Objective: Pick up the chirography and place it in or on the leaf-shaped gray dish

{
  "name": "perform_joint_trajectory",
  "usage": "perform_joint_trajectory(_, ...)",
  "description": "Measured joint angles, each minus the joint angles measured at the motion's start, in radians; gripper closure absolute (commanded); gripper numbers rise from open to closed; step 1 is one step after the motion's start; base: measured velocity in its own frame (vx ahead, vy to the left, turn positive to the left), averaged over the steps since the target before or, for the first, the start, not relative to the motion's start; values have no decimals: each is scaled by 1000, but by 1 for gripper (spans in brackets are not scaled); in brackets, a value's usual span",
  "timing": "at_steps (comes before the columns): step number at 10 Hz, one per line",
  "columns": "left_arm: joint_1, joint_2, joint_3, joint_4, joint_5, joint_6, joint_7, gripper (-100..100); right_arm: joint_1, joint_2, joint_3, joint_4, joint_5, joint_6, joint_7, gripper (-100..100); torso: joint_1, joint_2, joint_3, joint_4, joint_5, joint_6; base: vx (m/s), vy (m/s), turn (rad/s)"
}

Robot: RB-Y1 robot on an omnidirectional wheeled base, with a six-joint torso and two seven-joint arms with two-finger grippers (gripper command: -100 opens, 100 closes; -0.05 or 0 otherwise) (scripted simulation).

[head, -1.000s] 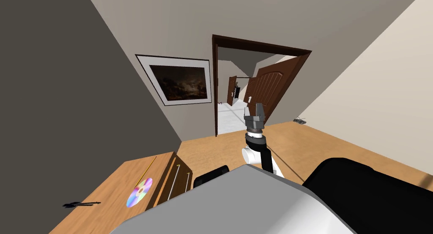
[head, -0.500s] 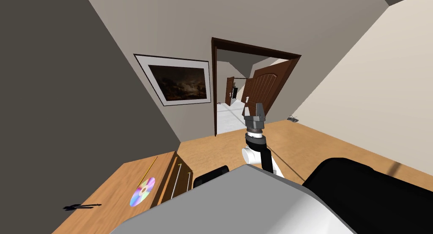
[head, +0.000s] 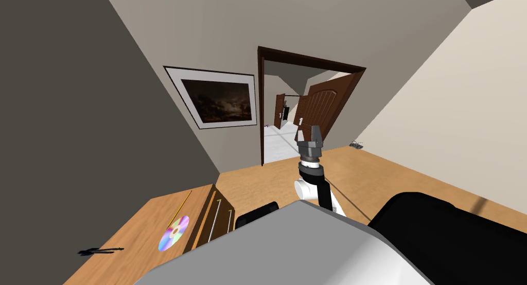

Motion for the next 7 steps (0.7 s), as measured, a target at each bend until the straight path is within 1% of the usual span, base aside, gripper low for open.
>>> perform_joint_trajectory(1, 10, 15, 19, -20, 18, 20, -2, -100, 0, 0, 0, 0, 0, 0, 0, 0, 0, 0, 0, 0, 0, 0, 14, -1, 61)
perform_joint_trajectory(2, 20, 22, 34, -40, 28, 39, -3, -100, 0, 0, 0, 0, 0, 0, 0, 0, 0, -1, 0, 0, 0, 0, 17, -3, 63)
perform_joint_trajectory(6, 45, 69, 92, -93, 83, 108, -18, -100, 0, 0, 0, 0, 0, 0, 0, 0, 0, -1, -1, 0, 0, 0, 12, -1, 38)
perform_joint_trajectory(7, 46, 70, 93, -95, 84, 111, -18, 0, 0, 0, 0, 0, 0, 0, 0, 0, 0, -1, 0, 0, 0, 0, 0, 0, 0)
